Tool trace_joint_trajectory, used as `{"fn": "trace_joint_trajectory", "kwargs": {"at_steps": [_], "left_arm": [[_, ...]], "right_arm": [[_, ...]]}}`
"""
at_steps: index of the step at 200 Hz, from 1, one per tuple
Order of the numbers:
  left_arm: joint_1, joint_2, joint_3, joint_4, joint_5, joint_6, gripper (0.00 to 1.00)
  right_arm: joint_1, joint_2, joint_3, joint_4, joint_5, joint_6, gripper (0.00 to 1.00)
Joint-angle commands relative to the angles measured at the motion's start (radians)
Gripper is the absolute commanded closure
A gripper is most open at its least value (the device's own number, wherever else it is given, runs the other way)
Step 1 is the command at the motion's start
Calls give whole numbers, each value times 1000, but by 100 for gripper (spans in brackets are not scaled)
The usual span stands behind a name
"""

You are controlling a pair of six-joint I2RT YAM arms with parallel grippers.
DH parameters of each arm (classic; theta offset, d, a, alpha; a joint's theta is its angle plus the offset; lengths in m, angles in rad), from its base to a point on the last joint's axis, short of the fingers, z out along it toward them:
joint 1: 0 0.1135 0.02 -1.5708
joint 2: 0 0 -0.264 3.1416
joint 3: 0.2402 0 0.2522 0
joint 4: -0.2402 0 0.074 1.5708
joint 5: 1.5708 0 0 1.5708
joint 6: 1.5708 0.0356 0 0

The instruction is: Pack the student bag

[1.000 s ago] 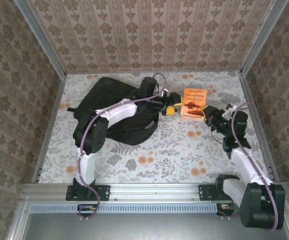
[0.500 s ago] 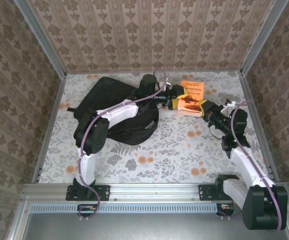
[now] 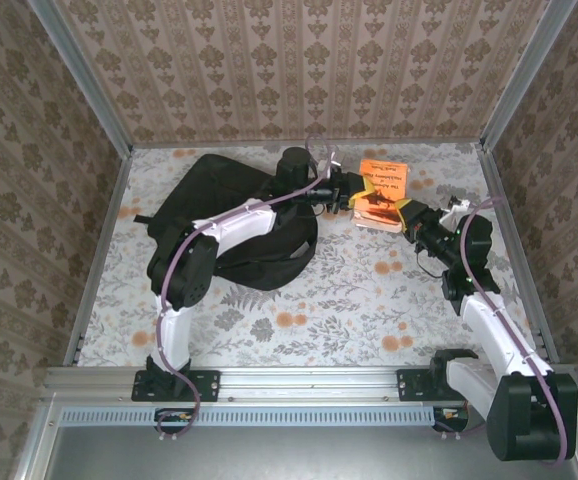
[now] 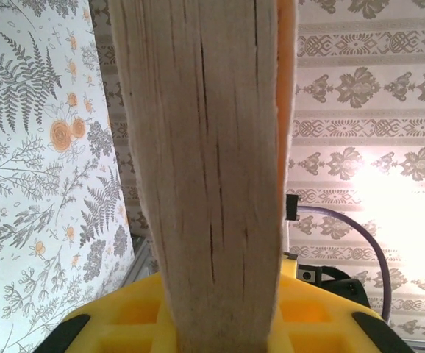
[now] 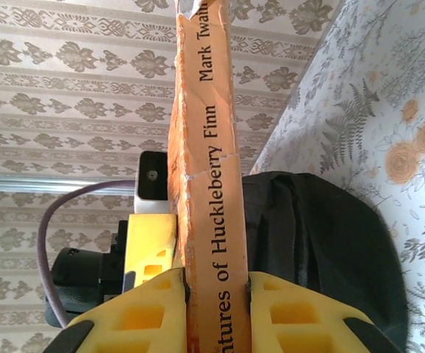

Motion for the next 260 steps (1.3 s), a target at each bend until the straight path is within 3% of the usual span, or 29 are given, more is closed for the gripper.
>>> {"fn": "trace_joint_trajectory", "kwargs": {"at_steps": [1, 12, 32, 42, 72, 104, 124, 143, 174, 198, 218, 242, 260], "left_arm": [[22, -51, 7, 17, 11, 83, 89], [33, -71, 10, -33, 23, 156, 89], [64, -145, 1, -208, 21, 379, 89], [85, -187, 13, -354, 22, 553, 90], [104, -305, 101, -826, -142, 1090, 90], [64, -441, 41, -917, -430, 1477, 95], [-35, -554, -105, -826, -694, 1773, 100], [-156, -637, -282, -585, -1018, 2050, 100], [-229, -645, -432, -291, -1322, 2306, 100], [-270, -619, -557, 38, -1452, 2533, 100], [-310, -581, -616, 272, -1512, 2715, 100], [-364, -522, -683, 610, -1506, 2941, 100], [-399, -493, -698, 748, -1481, 3024, 100]], "right_arm": [[28, -23, 62, -103, 14, -105, 100], [42, -23, 84, -155, 19, -149, 91], [70, -37, 124, -291, 60, -263, 50], [79, -48, 153, -377, 93, -313, 40], [86, -51, 200, -486, 124, -394, 33], [108, 17, 276, -503, 31, -373, 33], [142, 42, 330, -528, 0, -329, 31], [176, 33, 354, -528, 19, -238, 28], [199, 7, 343, -468, 18, -65, 27], [213, -4, 296, -393, 13, 80, 23], [228, 5, 268, -336, -11, 161, 12], [250, 26, 246, -289, -26, 218, 3], [268, 52, 228, -208, -31, 261, 1]]}}
